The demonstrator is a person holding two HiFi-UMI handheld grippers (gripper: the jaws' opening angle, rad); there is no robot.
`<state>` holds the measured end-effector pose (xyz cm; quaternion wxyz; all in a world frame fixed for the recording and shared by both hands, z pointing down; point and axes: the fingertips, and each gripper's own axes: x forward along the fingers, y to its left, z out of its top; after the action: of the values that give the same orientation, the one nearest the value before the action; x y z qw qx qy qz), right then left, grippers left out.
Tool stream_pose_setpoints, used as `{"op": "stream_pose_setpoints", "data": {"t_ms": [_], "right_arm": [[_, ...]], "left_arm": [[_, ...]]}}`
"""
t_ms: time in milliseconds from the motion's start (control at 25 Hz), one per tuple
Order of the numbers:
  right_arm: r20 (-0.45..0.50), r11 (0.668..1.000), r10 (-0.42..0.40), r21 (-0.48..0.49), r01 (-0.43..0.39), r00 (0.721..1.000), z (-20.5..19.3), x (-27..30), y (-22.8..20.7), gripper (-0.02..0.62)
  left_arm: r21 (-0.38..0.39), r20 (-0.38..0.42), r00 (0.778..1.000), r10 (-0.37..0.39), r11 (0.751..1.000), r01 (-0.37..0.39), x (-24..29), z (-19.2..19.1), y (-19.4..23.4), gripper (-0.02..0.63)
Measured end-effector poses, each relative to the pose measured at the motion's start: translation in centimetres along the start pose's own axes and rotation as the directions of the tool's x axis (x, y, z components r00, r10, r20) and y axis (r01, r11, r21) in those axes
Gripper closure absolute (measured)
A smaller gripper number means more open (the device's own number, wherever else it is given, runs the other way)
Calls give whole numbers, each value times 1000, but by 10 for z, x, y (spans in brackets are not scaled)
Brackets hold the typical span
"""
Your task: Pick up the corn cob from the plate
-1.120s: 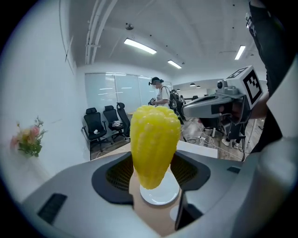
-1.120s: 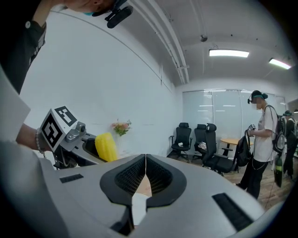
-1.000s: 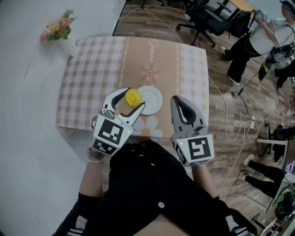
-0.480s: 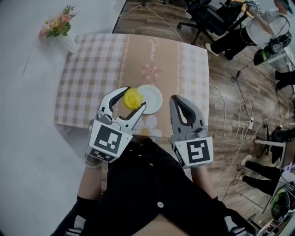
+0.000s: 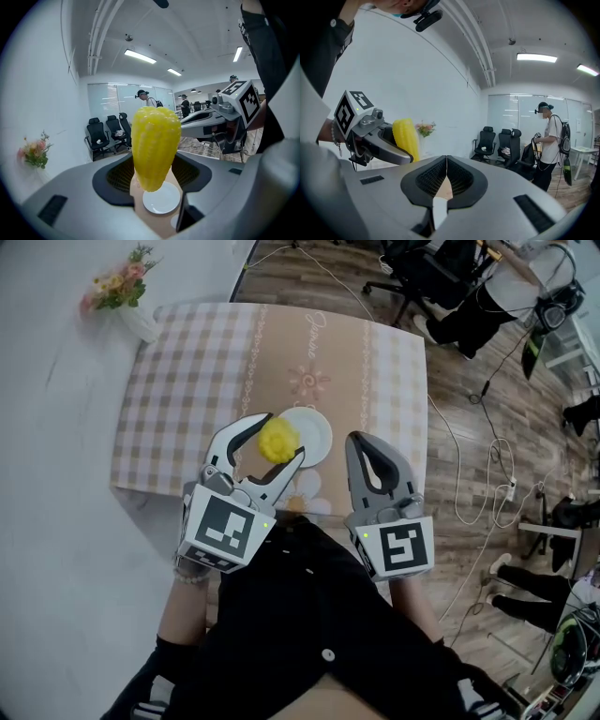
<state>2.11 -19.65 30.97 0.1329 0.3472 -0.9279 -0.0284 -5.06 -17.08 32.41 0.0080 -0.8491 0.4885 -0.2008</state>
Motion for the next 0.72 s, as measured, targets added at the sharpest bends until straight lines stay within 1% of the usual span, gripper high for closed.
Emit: {"op": "stream_pose_setpoints", "data": {"t_ms": [120, 240, 360, 480, 720], "right_arm": [[-9, 1000, -11, 1, 11, 1000, 2, 0, 0, 555], [-4, 1000, 3, -8, -3, 1000, 1, 0, 4, 555], [-20, 1000, 4, -20, -4, 1000, 2, 1, 7, 555], [-8, 999, 28, -43, -29, 1000, 4, 1, 14, 554], [-13, 998, 29, -53, -30, 999, 4, -1, 16, 554]], "left_arm": [[-1, 5, 1000, -7, 1000, 7, -1, 2, -2, 345], [-2, 12, 1000, -11, 1000, 11, -1, 4, -4, 345], [6, 17, 1000, -13, 1000, 13, -2, 6, -5, 345], [4, 24, 1000, -16, 1000, 16, -3, 8, -6, 345], [2, 30, 999, -18, 1000, 18, -5, 12, -8, 345]]}}
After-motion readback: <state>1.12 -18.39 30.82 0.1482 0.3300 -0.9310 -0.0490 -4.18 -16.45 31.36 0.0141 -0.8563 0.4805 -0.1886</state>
